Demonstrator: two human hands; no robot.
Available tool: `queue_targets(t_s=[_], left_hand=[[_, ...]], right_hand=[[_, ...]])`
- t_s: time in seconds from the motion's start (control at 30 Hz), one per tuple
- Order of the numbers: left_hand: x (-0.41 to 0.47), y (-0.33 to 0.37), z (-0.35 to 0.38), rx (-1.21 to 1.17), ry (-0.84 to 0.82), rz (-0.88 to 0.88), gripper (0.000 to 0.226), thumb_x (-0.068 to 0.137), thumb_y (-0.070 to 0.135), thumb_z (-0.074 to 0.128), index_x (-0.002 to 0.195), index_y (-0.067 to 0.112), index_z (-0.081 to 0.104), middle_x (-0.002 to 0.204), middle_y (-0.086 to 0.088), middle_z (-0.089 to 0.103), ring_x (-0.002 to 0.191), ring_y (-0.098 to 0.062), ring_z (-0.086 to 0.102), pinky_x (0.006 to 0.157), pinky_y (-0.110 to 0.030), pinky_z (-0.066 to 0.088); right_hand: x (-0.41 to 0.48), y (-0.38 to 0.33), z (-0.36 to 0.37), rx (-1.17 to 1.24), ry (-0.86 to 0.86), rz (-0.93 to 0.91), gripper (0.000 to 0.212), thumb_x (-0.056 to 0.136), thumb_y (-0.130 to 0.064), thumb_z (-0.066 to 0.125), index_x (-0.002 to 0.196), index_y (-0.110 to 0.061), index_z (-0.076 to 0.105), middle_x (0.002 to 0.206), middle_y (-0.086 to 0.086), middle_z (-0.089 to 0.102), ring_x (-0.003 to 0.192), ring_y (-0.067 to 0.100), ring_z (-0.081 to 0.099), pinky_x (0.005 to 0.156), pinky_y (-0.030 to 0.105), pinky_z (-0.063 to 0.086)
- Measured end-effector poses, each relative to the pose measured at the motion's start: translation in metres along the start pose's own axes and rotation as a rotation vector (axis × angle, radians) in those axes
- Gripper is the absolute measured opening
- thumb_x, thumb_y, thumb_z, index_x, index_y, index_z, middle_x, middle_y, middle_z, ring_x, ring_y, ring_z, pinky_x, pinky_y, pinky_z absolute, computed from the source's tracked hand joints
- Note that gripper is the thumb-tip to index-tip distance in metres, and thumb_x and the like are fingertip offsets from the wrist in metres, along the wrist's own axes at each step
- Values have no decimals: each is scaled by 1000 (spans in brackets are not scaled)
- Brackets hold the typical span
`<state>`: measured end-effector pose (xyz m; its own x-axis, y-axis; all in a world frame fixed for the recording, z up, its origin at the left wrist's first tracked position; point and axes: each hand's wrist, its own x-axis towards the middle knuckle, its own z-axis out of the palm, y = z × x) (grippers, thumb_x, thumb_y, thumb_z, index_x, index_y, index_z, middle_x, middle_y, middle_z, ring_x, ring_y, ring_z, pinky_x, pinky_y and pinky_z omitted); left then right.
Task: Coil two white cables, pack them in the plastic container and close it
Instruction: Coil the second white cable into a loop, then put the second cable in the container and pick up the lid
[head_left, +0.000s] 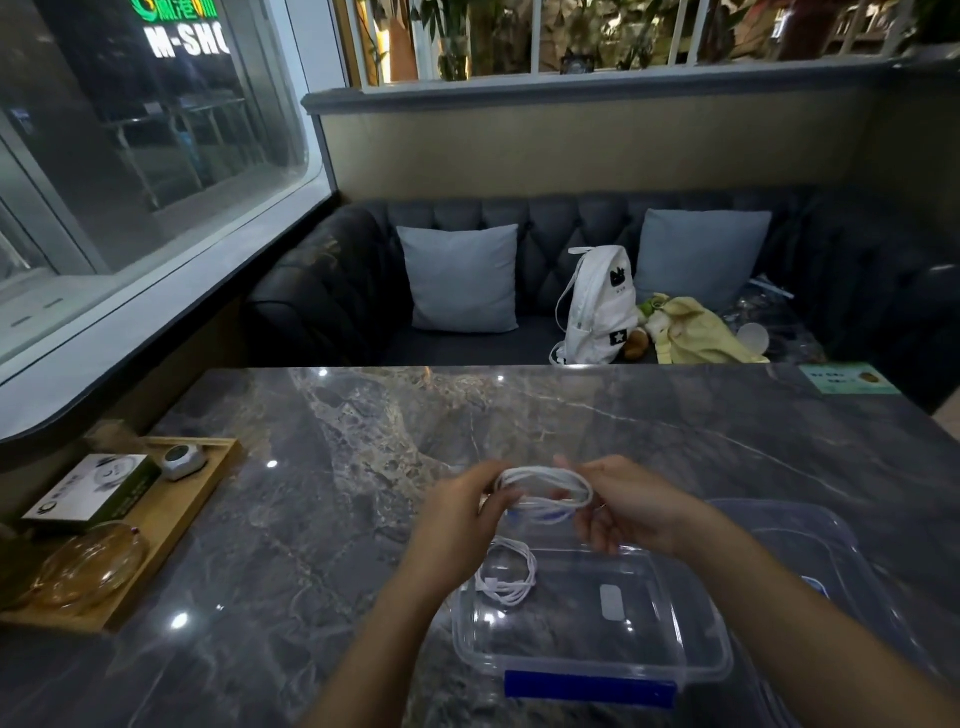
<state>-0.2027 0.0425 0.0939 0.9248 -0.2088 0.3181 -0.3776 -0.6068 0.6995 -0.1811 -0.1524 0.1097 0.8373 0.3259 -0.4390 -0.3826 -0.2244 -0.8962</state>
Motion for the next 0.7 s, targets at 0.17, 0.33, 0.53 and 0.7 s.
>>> queue_targets(t_s=[0.17, 0.33, 0.53, 0.7], left_hand=[[-3, -2, 14, -360, -52, -236, 11, 86, 18, 61, 79, 26, 64, 68, 5, 70, 68, -11, 64, 67, -29, 52], [-8, -2, 35, -566, -77, -387, 11, 89, 16, 59, 83, 9, 65, 68, -8, 66, 62, -14, 60, 55, -21, 47], [-12, 1, 60, -616, -152, -544, 16, 90, 14, 57, 90, 0, 63, 64, -9, 62, 46, -5, 54, 43, -19, 42], [-17, 1, 84, -600, -218, -686, 14, 90, 13, 57, 100, 4, 56, 80, -11, 64, 53, -9, 58, 45, -18, 47]], right_hand=[[-2, 12, -12, 116, 12, 14, 76, 76, -65, 43, 99, 5, 60, 48, 8, 61, 34, 15, 53, 32, 18, 38], [-3, 29, -16, 93, 189, -112, 36, 85, -43, 56, 76, -8, 62, 47, 1, 58, 32, 11, 46, 33, 17, 34], [-7, 53, -22, -164, 304, -38, 34, 87, -18, 59, 53, -16, 52, 37, -5, 45, 30, 7, 34, 32, 15, 24], [-6, 73, -24, -286, 390, 84, 35, 89, -18, 56, 55, -13, 49, 46, 4, 45, 35, 13, 40, 34, 18, 33]])
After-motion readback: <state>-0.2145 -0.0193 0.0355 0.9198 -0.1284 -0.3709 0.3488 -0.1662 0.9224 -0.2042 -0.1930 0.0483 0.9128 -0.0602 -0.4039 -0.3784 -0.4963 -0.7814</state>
